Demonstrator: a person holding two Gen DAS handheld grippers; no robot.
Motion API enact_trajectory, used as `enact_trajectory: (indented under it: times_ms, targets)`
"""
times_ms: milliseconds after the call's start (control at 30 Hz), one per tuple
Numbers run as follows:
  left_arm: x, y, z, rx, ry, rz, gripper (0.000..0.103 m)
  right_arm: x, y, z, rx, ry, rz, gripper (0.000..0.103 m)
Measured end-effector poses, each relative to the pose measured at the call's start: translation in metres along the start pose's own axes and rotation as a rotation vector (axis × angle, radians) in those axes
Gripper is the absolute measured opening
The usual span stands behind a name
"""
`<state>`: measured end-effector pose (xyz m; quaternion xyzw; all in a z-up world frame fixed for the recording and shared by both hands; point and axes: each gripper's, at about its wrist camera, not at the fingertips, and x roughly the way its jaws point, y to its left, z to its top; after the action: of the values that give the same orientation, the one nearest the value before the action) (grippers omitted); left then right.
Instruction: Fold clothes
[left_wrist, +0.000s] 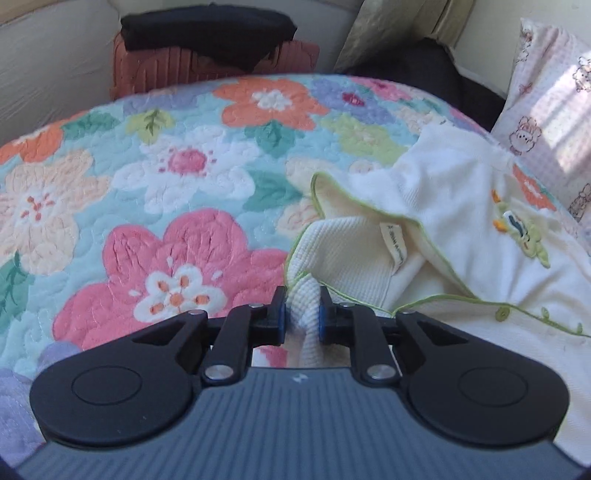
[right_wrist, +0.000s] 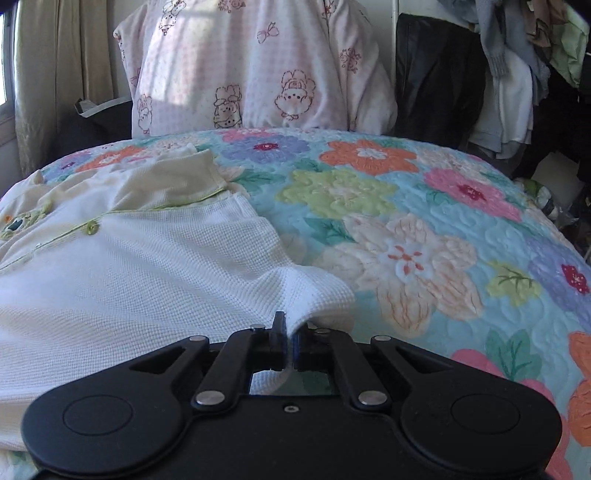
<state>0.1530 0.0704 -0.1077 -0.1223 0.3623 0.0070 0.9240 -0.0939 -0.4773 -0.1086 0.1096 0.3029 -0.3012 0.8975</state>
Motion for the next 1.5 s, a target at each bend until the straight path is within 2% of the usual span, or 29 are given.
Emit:
enact_trajectory:
  times_ms: [100,167,233,333,400,433,467,500,533,567,600,733,833,900,967,1033,1067,1133,1167,1233,1300,1333,1367,1467,1500]
  targets:
    - [-0.01,-0.005,0.008,0.033,-0.045,-0.017,0.015,-0.01,0.001,0.007,-0.031,-0.024,-0.029,0.002]
    - [0.0,-0.001,0.007,0.008,-0.01,-0.019,0.015,-0.009,0.001,0.009,-0.076,-0.029,-0.066,0.002]
    - [0.017,0.006,0.003,-0.013,0.052,-0.014,0.015,0.005,-0.005,0.006,-0.078,0.025,-0.089,0.002]
    - [0.03,0.02,0.0,-0.08,0.131,-0.046,0.016,0.017,0.0,-0.003,-0.104,0.08,-0.144,0.004]
    - [0.024,0.025,0.006,-0.097,0.146,-0.062,0.024,0.011,0.013,-0.006,-0.148,0.074,-0.221,0.027]
    - [0.017,0.028,0.009,-0.098,0.139,-0.07,0.025,0.003,0.018,-0.006,-0.157,0.064,-0.242,0.049]
    - [0.011,0.03,0.013,-0.098,0.13,-0.078,0.026,-0.006,0.023,-0.006,-0.159,0.053,-0.25,0.058]
    - [0.005,0.033,0.016,-0.1,0.127,-0.098,0.032,-0.015,0.027,-0.005,-0.16,0.043,-0.258,0.058]
    - [0.0,0.036,0.019,-0.101,0.125,-0.122,0.036,-0.026,0.032,-0.005,-0.154,0.032,-0.23,0.058]
    - [-0.003,0.04,0.019,-0.107,0.141,-0.152,0.046,-0.038,0.037,-0.005,-0.143,0.023,-0.182,0.058]
    - [-0.005,0.043,0.018,-0.12,0.17,-0.185,0.049,-0.049,0.045,-0.006,-0.14,0.018,-0.124,0.058]
    - [0.002,0.05,-0.002,-0.191,0.289,-0.304,0.049,-0.081,0.094,-0.015,-0.171,0.021,0.134,0.058]
    - [0.019,0.044,-0.014,-0.183,0.359,-0.322,0.052,-0.094,0.157,-0.027,-0.276,0.051,0.355,0.058]
    - [0.027,0.04,-0.021,-0.198,0.322,-0.32,0.054,-0.102,0.201,-0.037,-0.363,0.068,0.499,0.058]
    - [0.029,0.044,-0.026,-0.252,0.232,-0.336,0.054,-0.111,0.244,-0.05,-0.436,0.074,0.621,0.06]
    - [0.034,0.046,-0.026,-0.254,0.203,-0.349,0.054,-0.118,0.28,-0.065,-0.493,0.071,0.678,0.063]
    - [0.034,0.046,-0.026,-0.247,0.199,-0.351,0.051,-0.12,0.293,-0.072,-0.51,0.081,0.69,0.065]
    - [0.03,0.043,-0.024,-0.203,0.21,-0.356,0.021,-0.119,0.306,-0.085,-0.489,0.14,0.706,0.065]
    - [0.027,0.042,-0.023,-0.188,0.21,-0.348,0.009,-0.115,0.308,-0.092,-0.462,0.184,0.728,0.065]
    - [0.009,0.039,-0.018,-0.172,0.158,-0.3,0.008,-0.109,0.308,-0.113,-0.458,0.28,0.8,0.068]
    - [-0.011,0.038,-0.011,-0.141,0.097,-0.285,0.008,-0.119,0.3,-0.129,-0.519,0.24,0.838,0.068]
    - [-0.014,0.036,-0.012,-0.117,0.094,-0.269,0.008,-0.124,0.294,-0.133,-0.535,0.25,0.859,0.068]
    - [-0.017,0.034,-0.013,-0.093,0.097,-0.251,0.008,-0.129,0.289,-0.138,-0.551,0.261,0.879,0.068]
    - [0.006,0.039,-0.025,-0.124,0.213,-0.206,0.01,-0.136,0.278,-0.137,-0.559,0.286,0.892,0.068]
    - [0.01,0.042,-0.027,-0.135,0.23,-0.204,0.012,-0.136,0.277,-0.135,-0.56,0.289,0.889,0.067]
